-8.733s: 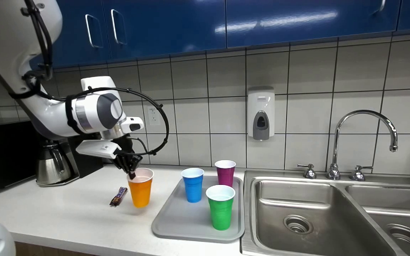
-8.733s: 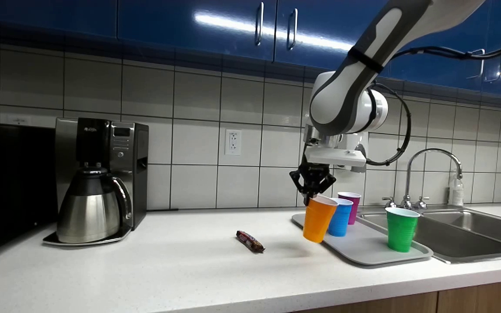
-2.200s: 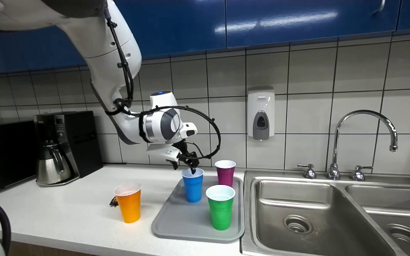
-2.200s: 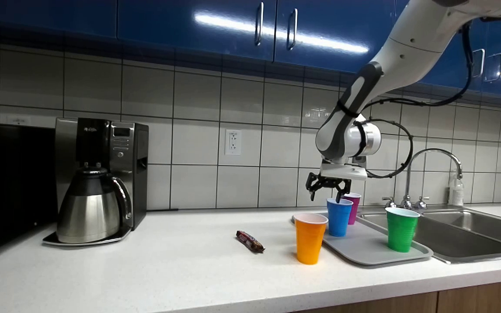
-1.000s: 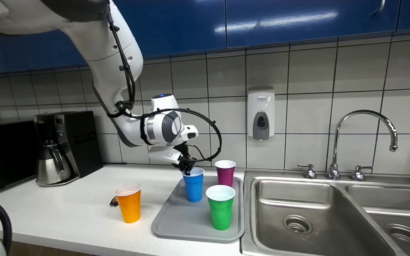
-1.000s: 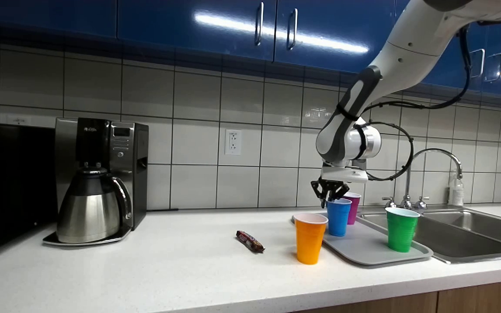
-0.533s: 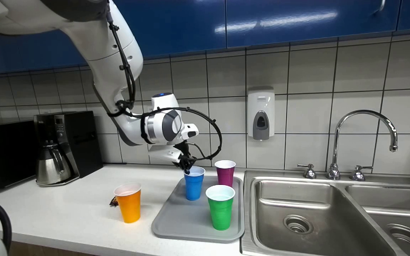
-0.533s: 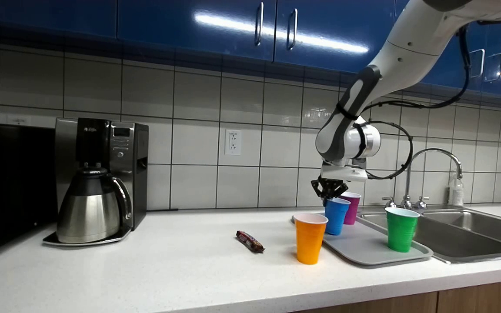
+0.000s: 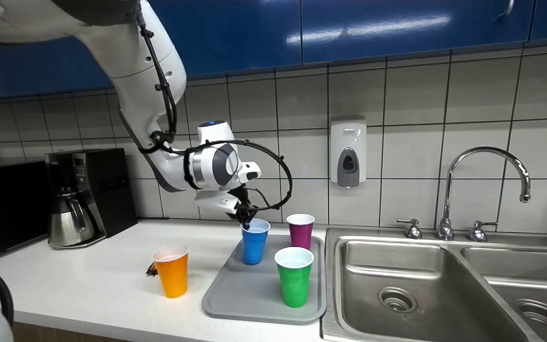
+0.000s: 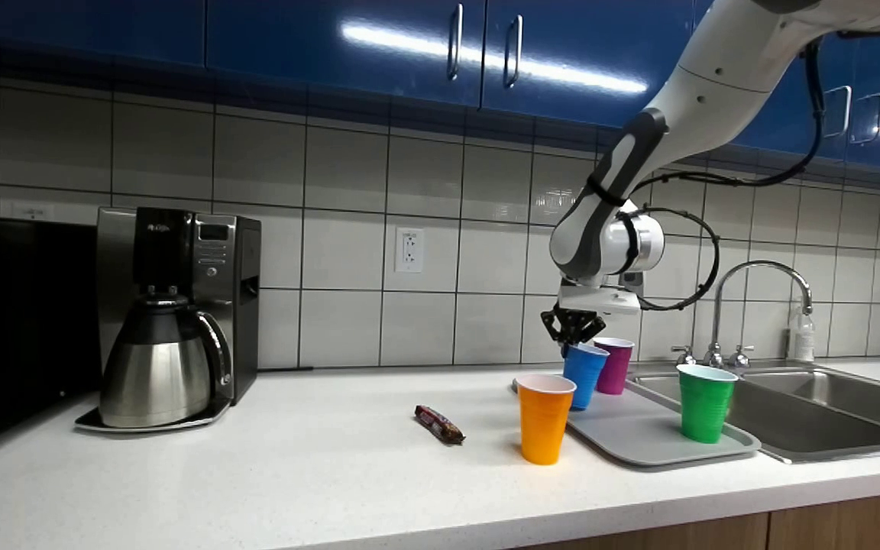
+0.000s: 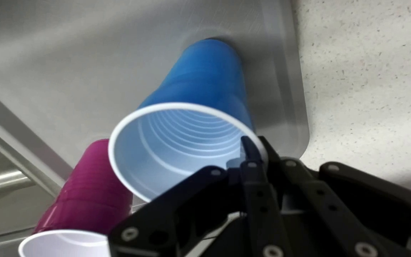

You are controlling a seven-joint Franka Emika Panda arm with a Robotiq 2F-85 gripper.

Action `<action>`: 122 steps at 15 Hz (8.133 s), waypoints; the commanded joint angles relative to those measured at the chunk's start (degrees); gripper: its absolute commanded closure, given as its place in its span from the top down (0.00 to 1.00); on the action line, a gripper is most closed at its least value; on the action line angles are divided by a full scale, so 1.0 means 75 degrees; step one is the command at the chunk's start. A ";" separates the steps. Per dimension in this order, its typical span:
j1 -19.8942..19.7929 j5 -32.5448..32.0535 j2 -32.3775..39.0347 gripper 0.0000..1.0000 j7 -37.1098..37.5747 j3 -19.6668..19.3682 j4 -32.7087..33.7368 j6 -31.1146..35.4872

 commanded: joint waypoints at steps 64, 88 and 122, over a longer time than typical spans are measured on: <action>0.3977 -0.2122 -0.0089 0.01 0.1422 -0.1220 0.0225 0.1431; 0.4827 -0.1396 -0.0053 0.01 0.1664 -0.0987 0.0346 0.0912; 0.3353 -0.0446 0.0126 0.52 0.0764 0.1110 0.0257 -0.0247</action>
